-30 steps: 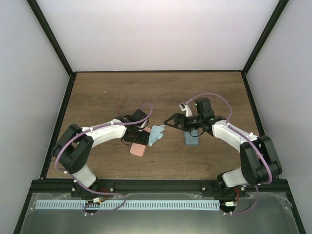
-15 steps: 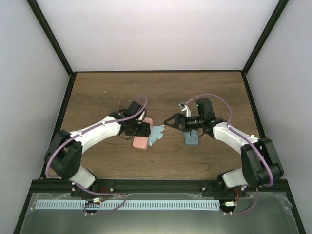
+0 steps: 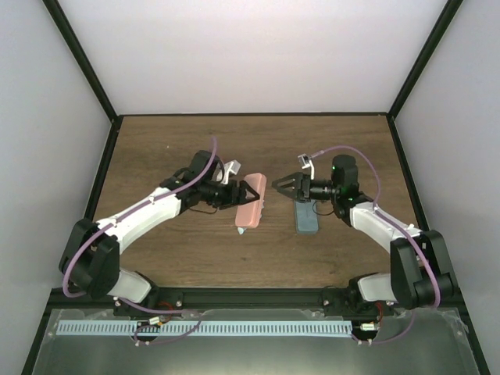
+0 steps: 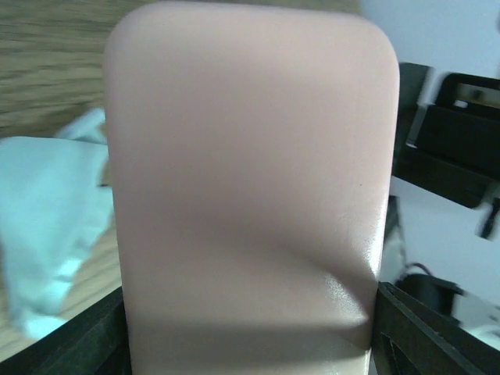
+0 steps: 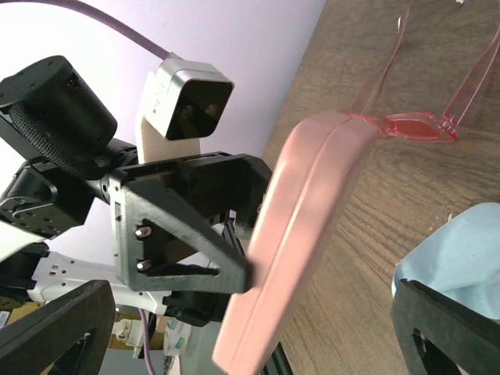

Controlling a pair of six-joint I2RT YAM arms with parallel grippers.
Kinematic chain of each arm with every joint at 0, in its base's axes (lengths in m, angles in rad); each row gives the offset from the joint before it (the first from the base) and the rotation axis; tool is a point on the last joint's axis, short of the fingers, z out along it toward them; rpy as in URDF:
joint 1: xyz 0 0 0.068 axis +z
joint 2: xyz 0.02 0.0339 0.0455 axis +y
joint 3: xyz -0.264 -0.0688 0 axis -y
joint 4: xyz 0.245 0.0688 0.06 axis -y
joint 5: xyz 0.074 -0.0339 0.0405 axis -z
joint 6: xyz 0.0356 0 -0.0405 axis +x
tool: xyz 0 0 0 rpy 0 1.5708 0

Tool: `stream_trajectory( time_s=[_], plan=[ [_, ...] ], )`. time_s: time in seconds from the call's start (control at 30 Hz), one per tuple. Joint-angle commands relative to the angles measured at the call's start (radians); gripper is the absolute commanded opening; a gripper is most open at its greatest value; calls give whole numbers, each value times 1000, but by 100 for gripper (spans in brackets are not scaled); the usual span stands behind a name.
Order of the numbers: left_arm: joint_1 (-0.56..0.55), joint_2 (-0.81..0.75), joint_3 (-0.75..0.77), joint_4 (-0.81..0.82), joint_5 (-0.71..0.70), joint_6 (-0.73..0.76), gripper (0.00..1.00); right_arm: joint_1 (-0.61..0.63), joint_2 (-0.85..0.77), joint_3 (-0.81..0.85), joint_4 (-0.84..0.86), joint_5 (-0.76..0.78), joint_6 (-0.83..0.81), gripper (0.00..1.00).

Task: Organize the sunglasses
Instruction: Open the sunglasses case.

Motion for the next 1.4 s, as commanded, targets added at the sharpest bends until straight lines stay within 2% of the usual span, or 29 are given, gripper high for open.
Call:
stream_trajectory(
  time_s=[0.0, 0.13, 0.27, 0.7, 0.87, 1.03, 1.2, 1.37],
  plan=[
    [0, -11, -8, 192, 224, -70, 68, -27, 5, 6, 93, -74, 34, 100],
    [2, -9, -13, 288, 301, -133, 68, -37, 23, -3, 114, -84, 48, 100],
    [2, 1, -14, 383, 350, -208, 68, -62, 23, -79, 336, -109, 193, 100],
    [3, 63, 14, 543, 463, -315, 67, -64, 20, -61, 543, -185, 280, 100],
    [5, 94, 12, 710, 493, -438, 67, -62, 9, -47, 536, -204, 275, 100],
    [5, 115, 64, 701, 525, -427, 67, -62, 5, -35, 534, -199, 276, 99],
    [5, 120, 75, 715, 561, -434, 66, -64, 8, -13, 541, -197, 276, 87],
    [5, 120, 80, 743, 583, -458, 64, -63, 25, 10, 561, -206, 283, 89]
  ],
)
